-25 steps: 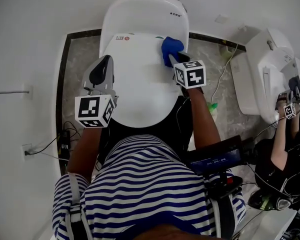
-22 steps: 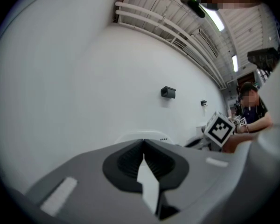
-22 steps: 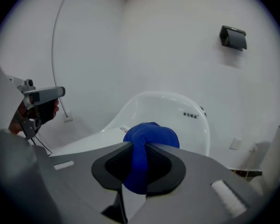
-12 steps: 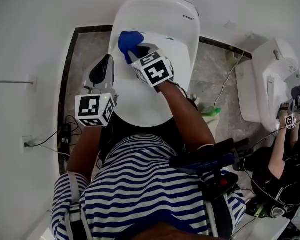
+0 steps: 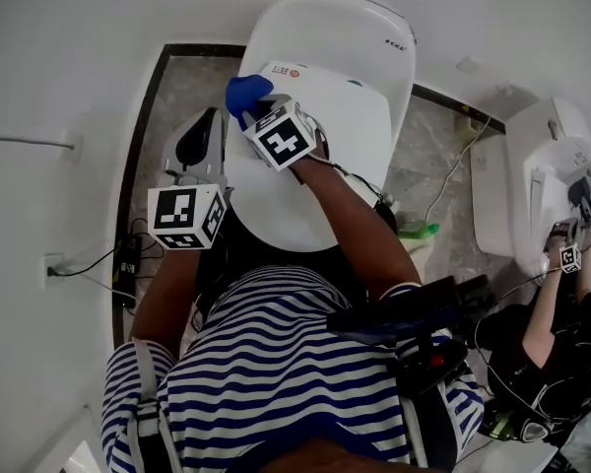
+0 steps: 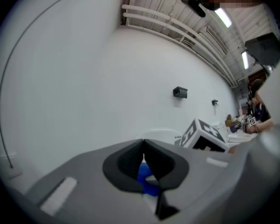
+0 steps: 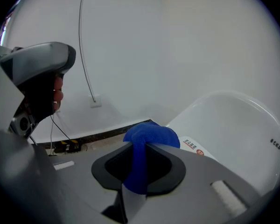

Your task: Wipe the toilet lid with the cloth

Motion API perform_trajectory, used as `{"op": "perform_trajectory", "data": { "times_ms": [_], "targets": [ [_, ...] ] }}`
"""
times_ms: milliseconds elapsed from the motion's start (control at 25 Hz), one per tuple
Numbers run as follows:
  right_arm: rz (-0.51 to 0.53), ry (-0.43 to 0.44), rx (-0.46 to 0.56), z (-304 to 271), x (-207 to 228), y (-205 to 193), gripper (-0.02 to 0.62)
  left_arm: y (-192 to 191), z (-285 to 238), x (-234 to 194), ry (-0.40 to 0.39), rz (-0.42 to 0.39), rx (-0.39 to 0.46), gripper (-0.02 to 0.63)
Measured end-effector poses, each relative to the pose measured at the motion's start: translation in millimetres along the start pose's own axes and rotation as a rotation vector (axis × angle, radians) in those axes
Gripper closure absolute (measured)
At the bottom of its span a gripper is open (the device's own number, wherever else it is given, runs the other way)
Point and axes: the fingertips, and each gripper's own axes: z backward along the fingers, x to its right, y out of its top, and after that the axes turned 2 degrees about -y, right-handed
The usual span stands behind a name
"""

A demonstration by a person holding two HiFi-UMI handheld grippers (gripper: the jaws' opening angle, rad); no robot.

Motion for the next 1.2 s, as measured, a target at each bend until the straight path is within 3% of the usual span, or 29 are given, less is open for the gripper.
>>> {"op": "perform_trajectory", "data": {
  "times_ms": [520, 880, 1200],
  "targets": [
    [0.041, -0.025, -0.089, -9.9, 1.4, -19.8, 0.531, -0.3, -1.9, 5.2, -0.02, 0.003, 0.005, 0.603],
    [-0.049, -0.071, -0.058, 22.8, 28.0, -45.0, 0.53, -0.7, -13.8, 23.5, -0.061, 0.004, 0.002, 0.603],
    [-0.2, -0.163, -0.036, 78.6, 72.3, -97.4, 0.529, -1.0, -25.0, 41.2, -0.097, -0.001, -0.003, 0.603]
  ]
}}
